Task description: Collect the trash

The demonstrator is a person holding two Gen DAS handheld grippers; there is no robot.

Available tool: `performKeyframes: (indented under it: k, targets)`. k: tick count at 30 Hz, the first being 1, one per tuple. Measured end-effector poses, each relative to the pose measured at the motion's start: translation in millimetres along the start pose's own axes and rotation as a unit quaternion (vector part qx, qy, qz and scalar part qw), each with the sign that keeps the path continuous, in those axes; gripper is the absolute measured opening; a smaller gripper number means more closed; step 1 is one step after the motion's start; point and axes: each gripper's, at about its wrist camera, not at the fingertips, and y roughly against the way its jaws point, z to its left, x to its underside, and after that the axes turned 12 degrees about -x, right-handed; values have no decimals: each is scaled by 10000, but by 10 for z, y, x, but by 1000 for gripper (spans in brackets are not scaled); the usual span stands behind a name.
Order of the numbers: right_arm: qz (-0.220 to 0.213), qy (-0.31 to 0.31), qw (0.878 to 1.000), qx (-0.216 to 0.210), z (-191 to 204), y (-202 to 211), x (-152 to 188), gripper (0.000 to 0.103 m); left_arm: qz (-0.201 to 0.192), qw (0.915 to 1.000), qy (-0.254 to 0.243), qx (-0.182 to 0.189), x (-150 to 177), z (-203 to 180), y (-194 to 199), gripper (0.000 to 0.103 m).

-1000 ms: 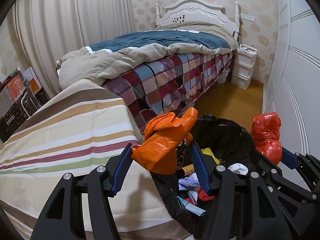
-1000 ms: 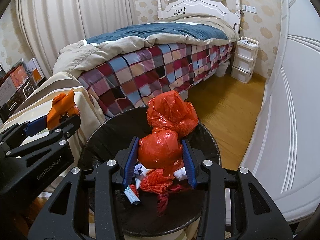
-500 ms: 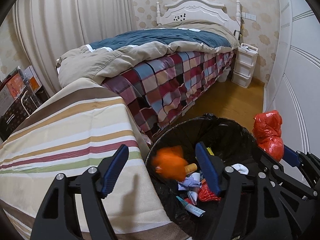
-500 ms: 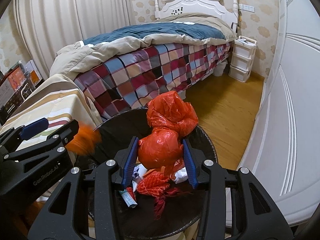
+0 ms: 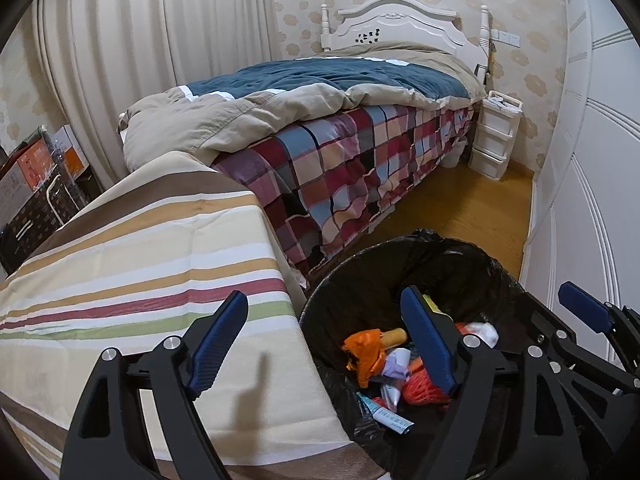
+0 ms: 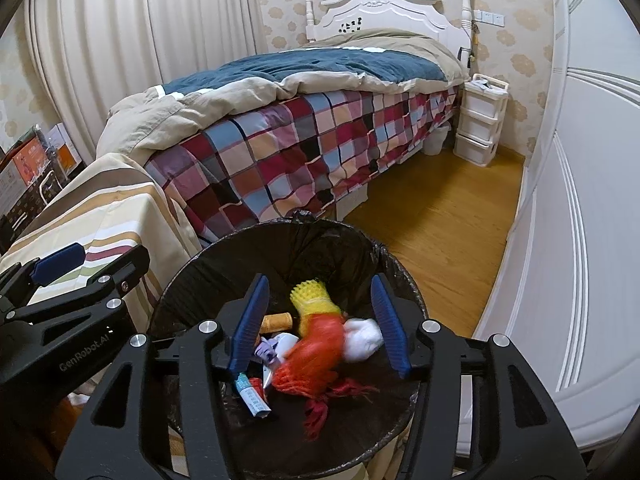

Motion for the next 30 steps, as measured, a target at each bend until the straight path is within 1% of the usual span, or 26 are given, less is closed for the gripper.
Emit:
performKeyframes:
  k: [3, 6, 8, 9, 12, 15, 18, 27, 30]
  targets:
    - [-8, 1, 10000, 23, -6, 26, -3, 54, -4, 10000, 12, -12, 2, 11, 2, 80]
    - [-40, -11, 10000, 78, -4, 41, -6, 59, -11, 10000, 20, -39, 4, 26, 4, 81]
    - [-55, -26, 9999, 118, -3, 52, -10, 60, 0, 10000, 31, -35, 8, 40, 5, 82]
    - [-62, -31, 9999, 134, -4, 63, -8, 62, -4, 10000, 27, -44, 8, 39, 5, 82]
    - [-126, -34, 9997, 213, -1, 93, -14, 73, -13, 10000, 12, -80, 12, 48, 10, 83]
    - [-150, -44, 9995, 258, 4, 116, -31, 79, -25, 9999, 15, -97, 21, 61, 29, 84]
    - [-168, -43, 9995, 274, 17, 147, -46, 80, -32, 9999, 29, -126, 26, 84, 49, 85]
    - [-297, 58, 9988, 391, 117, 274, -31, 91, -96, 9998, 75, -171, 52, 216, 199, 87]
    - [-308, 41, 9988, 368, 144, 314, -23, 91, -135, 9996, 160, -168, 52, 302, 265, 89]
